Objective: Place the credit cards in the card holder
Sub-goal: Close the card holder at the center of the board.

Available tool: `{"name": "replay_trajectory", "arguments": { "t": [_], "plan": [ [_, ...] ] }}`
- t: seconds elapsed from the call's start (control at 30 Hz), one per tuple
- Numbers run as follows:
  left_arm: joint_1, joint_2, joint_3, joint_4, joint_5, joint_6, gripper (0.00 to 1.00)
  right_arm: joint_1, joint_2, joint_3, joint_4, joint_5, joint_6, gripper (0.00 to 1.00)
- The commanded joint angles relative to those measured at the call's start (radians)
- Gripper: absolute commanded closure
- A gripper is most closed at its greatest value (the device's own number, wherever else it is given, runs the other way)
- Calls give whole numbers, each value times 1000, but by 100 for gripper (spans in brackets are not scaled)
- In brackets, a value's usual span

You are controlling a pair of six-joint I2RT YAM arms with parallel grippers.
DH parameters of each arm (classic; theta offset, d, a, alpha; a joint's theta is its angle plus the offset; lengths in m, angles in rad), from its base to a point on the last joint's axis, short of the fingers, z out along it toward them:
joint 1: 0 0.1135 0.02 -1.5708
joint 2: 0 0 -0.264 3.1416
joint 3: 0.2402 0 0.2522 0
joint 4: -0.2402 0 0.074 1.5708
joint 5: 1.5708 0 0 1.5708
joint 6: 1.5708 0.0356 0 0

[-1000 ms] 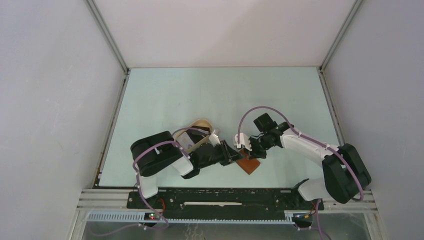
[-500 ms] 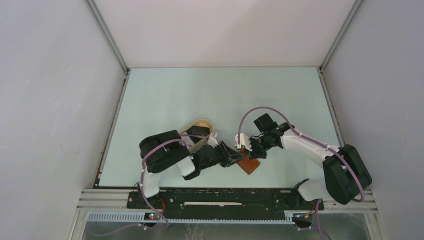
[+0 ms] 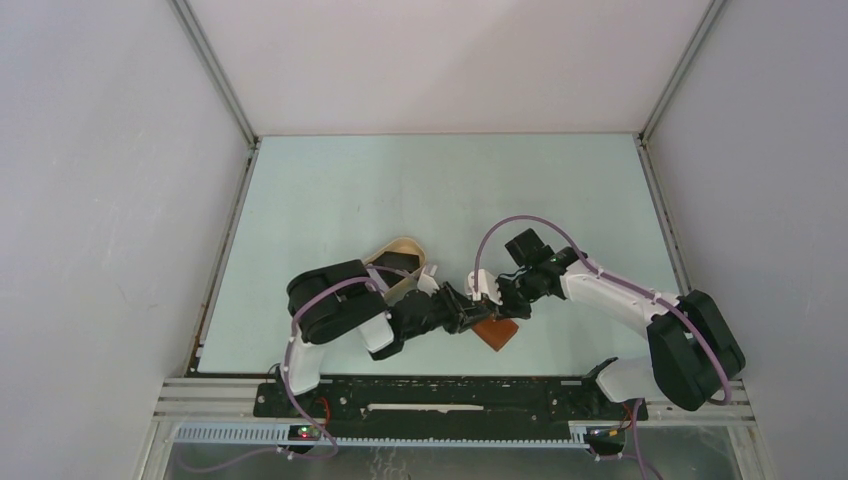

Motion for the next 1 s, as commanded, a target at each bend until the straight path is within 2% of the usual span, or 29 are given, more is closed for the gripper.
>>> {"name": "replay_trajectory", "arguments": {
  "t": [0.0,0.23,0.6,0.73,0.87,0.97],
  "plan": [
    [-16,44,28,-21,11,-79,70,13,-31,-7,21,-27,-8,100],
    [-26,74,44,-23,16,-105,73,27,-34,-13,32,-15,-9,100],
    [-27,101,38,35,27,-114,94,34,-35,-18,52,11,5,100],
    [-27,109,41,59,35,-99,100,24,-50,-18,51,-3,23,78],
    [-27,101,30,65,28,-71,100,-10,-89,-17,24,-44,15,63],
    [-26,86,20,55,19,-50,100,-45,-121,-11,-28,-73,-32,57]
  ]
}}
